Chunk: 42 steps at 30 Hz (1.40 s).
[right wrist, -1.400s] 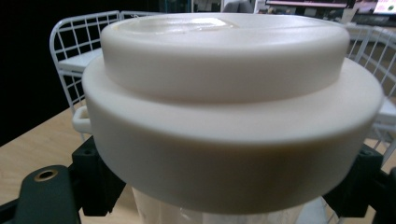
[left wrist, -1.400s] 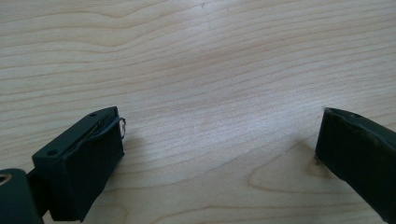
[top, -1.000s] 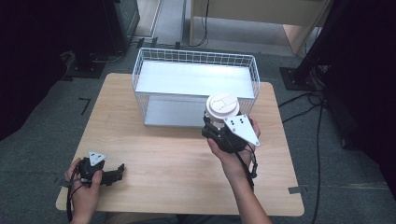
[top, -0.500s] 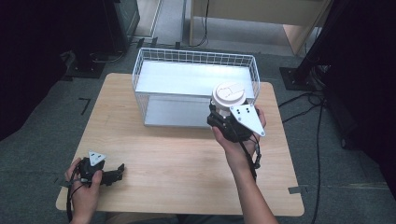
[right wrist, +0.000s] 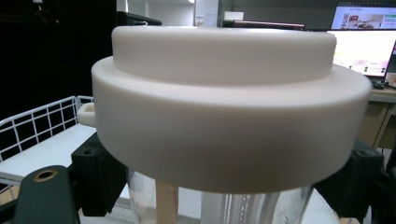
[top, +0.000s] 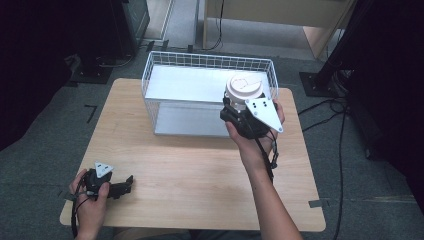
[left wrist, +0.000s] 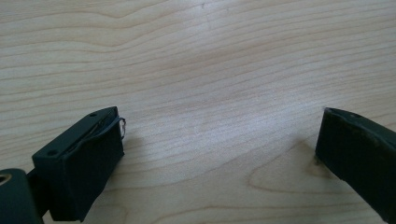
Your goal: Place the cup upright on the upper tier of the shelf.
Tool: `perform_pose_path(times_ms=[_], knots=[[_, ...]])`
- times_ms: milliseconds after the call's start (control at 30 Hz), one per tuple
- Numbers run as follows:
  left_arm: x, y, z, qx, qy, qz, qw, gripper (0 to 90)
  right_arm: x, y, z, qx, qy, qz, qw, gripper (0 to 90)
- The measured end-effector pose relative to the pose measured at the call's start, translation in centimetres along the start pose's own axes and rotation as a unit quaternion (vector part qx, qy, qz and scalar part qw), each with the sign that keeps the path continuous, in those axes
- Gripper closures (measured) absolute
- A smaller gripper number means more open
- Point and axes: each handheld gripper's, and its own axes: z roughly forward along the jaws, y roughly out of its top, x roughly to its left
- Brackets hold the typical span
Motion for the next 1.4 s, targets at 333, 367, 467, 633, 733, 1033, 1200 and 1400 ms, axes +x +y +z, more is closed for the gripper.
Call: perform_pose_path(times_ms=[333,367,467,633,733,1033,1200,1400], knots=[[0.0,0.0,0.0,0.000,0.000,0.000,1.0000,1.3,0.5,1.8,1.7,-0.004,-0.001,-0.001,1.0000,15.7],[0.0,0.0,0.0,0.000,0.000,0.000,1.0000,1.3,0.5,1.9,1.9,-0.003,-0.001,-0.001,1.0000,15.7],[0.0,0.0,0.0,0.000,0.000,0.000,1.0000,1.3,0.6,2.6,2.6,-0.003,-0.002,-0.006,1.0000,15.7],[0.0,0.0,0.0,0.000,0.000,0.000,1.0000,1.3,0.7,3.3,3.6,0.001,-0.004,-0.004,1.0000,15.7],[0.0,0.0,0.0,0.000,0.000,0.000,1.0000,1.3,0.8,3.4,4.4,0.002,-0.007,-0.005,1.0000,15.7],[0.0,0.0,0.0,0.001,-0.001,0.000,1.0000,1.3,0.7,3.4,7.2,0.011,-0.020,-0.009,0.9997,15.7],[0.0,0.0,0.0,0.001,-0.001,0.000,1.0000,1.3,0.4,3.2,8.7,0.016,-0.030,-0.009,0.9994,15.6],[0.0,0.0,0.0,0.000,0.000,-0.001,1.0000,1.3,-0.1,3.0,10.4,0.025,-0.031,-0.007,0.9992,15.6]])
